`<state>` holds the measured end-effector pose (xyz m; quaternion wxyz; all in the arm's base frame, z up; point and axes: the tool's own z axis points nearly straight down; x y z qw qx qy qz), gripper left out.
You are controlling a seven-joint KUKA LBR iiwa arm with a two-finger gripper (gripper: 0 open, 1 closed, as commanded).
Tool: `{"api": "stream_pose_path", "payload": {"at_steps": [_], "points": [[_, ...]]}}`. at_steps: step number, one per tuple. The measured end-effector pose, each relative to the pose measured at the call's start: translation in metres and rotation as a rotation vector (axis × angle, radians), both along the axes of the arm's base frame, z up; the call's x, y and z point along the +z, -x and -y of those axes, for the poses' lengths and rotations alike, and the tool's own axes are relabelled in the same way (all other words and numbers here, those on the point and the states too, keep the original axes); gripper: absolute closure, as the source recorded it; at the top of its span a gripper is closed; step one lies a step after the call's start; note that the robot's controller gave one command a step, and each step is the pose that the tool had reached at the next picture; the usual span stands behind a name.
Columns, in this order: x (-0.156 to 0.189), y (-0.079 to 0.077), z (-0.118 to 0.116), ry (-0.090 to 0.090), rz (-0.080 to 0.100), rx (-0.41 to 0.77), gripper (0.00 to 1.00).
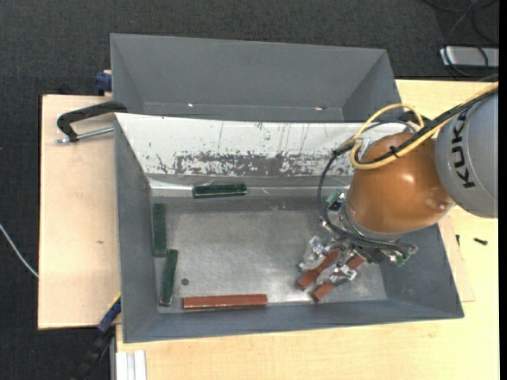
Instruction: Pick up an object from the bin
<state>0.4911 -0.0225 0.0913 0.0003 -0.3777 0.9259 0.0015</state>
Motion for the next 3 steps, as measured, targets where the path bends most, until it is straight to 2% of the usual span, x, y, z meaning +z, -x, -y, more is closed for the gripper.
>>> {"api": "stream_pose_path", "payload": {"at_steps": [3], "points": [[0.032, -0.002, -0.001, 0.001, 0.009, -0.002, 1.0]]}}
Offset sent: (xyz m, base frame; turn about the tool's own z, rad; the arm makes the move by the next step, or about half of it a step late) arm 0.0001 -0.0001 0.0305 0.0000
